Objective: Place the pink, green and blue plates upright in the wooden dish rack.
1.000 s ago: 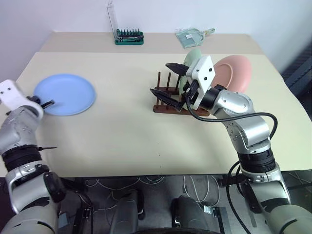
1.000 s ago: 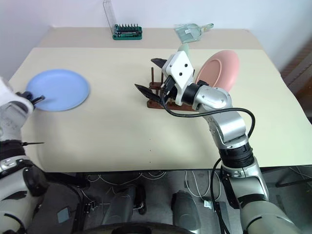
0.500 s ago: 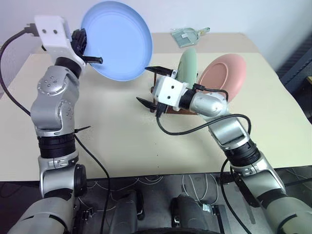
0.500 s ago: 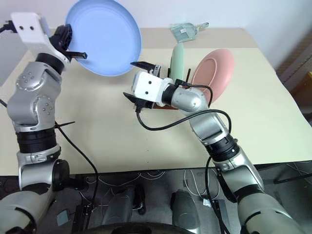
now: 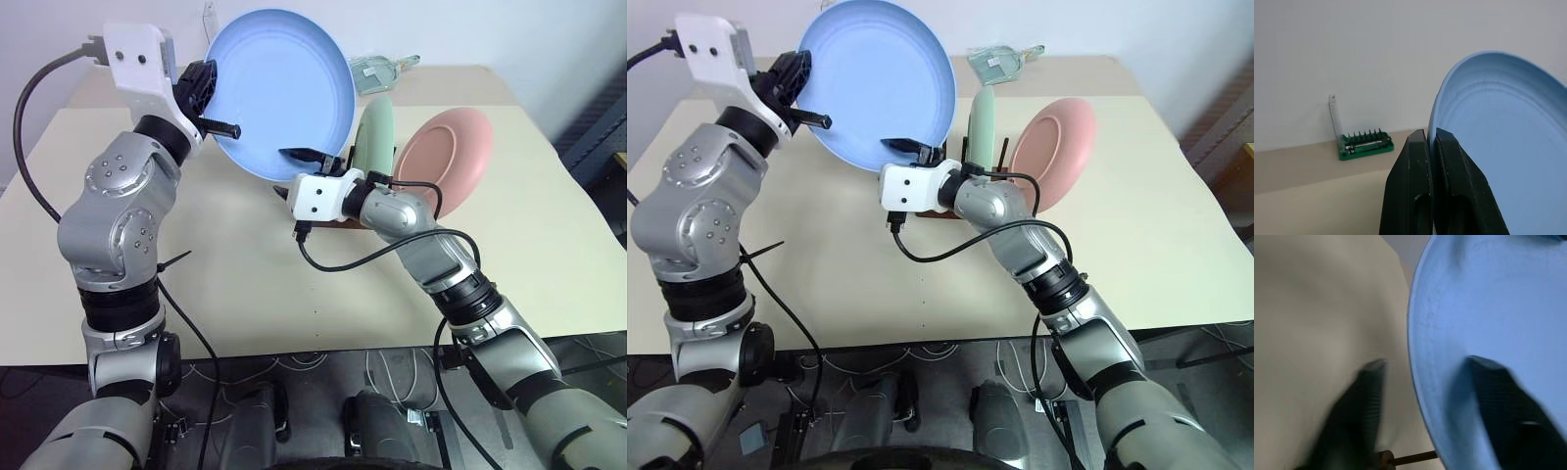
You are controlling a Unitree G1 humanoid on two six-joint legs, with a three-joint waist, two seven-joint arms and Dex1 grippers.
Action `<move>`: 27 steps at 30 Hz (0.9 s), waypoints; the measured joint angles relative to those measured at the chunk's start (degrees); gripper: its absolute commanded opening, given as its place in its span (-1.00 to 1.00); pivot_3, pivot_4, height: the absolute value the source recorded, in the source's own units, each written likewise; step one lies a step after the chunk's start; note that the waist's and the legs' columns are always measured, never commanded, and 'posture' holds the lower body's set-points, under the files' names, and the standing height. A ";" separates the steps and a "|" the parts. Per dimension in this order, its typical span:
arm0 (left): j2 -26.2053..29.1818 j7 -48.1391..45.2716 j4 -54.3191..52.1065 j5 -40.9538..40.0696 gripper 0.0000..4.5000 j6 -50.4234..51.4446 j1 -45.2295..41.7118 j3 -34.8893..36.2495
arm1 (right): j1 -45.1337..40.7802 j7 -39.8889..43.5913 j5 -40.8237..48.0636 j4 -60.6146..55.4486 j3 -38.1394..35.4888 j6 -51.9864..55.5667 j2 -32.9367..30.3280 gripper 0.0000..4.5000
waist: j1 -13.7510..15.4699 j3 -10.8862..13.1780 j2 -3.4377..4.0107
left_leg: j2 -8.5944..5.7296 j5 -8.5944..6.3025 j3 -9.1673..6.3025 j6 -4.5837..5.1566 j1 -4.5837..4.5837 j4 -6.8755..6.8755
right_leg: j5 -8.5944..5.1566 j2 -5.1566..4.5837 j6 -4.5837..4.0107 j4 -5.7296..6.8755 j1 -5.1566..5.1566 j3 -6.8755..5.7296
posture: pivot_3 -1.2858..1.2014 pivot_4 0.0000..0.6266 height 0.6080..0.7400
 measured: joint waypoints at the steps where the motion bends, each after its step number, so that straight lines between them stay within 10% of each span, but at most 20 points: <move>1: 0.18 -0.02 0.00 0.10 -1.00 0.05 0.18 0.08 | -0.01 0.04 -0.36 0.03 0.01 -0.19 0.00 -0.74 | -0.01 0.00 0.00 | 0.00 0.00 0.00 0.00 0.00 0.00 | 0.00 0.00 0.00 0.00 0.00 0.00 | 0.03 -0.52 0.88; 9: -1.34 0.27 0.56 -2.38 -1.00 1.51 0.15 3.46 | 0.00 0.16 -2.66 0.08 0.08 -2.15 0.07 -0.99 | 0.02 0.00 0.00 | 0.00 0.00 -0.02 0.00 0.00 0.01 | 0.00 0.00 0.00 0.00 0.01 0.00 | 0.03 -0.52 0.88; 19: -6.47 3.62 3.59 -12.64 0.99 -2.06 -4.97 15.11 | 0.52 0.26 -3.51 0.13 0.02 -2.40 0.54 -1.00 | -0.10 0.00 0.00 | 0.01 0.01 -0.05 -0.01 0.03 0.02 | 0.00 0.01 0.00 0.00 0.05 0.00 | 0.03 -0.52 0.88; 27: 5.49 2.22 14.17 -10.66 0.99 -12.48 -1.43 22.73 | 1.40 0.51 1.35 -0.45 -2.02 -2.12 4.27 -1.00 | -0.30 0.01 0.00 | 0.01 0.04 -0.03 -0.07 0.07 -0.02 | 0.00 0.05 -0.01 0.02 0.03 0.00 | 0.03 -0.52 0.88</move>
